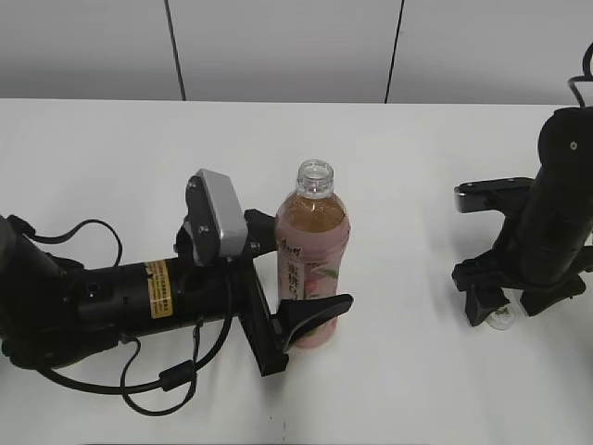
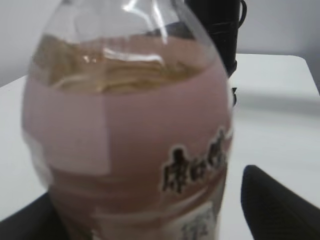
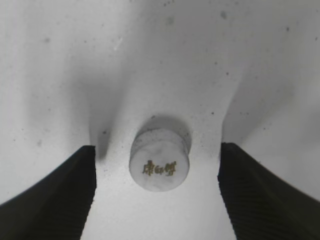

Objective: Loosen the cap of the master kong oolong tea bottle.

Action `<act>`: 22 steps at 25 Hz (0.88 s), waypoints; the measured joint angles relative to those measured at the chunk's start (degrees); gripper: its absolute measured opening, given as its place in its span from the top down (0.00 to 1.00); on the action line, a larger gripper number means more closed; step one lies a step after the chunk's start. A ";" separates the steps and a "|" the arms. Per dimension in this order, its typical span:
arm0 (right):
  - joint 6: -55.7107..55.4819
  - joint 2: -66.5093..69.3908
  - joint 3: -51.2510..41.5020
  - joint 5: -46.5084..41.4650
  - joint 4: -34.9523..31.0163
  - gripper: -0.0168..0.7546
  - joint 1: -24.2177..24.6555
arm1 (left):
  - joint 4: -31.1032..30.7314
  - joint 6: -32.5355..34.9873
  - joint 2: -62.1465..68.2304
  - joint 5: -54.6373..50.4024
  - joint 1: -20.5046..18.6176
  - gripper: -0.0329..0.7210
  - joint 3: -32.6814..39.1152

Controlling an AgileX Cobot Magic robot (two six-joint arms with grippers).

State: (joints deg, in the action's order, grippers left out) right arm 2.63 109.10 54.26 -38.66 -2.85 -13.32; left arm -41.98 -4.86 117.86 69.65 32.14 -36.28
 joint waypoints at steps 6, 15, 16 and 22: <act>0.00 0.00 0.00 -0.23 0.00 0.23 0.00 | 0.00 0.12 0.05 -0.07 -0.06 0.20 0.00; 0.00 -0.26 0.00 -1.01 0.00 0.23 0.00 | -0.94 -2.11 -0.48 -0.31 -4.85 0.19 3.32; 0.00 -0.38 0.00 -1.01 0.00 0.23 0.00 | -1.00 -2.16 -1.05 -0.30 -5.21 0.19 4.02; 0.05 -2.90 -0.05 -1.61 0.00 0.23 0.00 | -1.74 -2.18 -4.34 -0.34 -5.75 0.19 8.20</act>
State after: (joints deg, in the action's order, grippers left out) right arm 2.68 106.20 54.22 -40.27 -2.85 -13.32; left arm -43.73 -7.03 113.52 69.31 26.39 -28.08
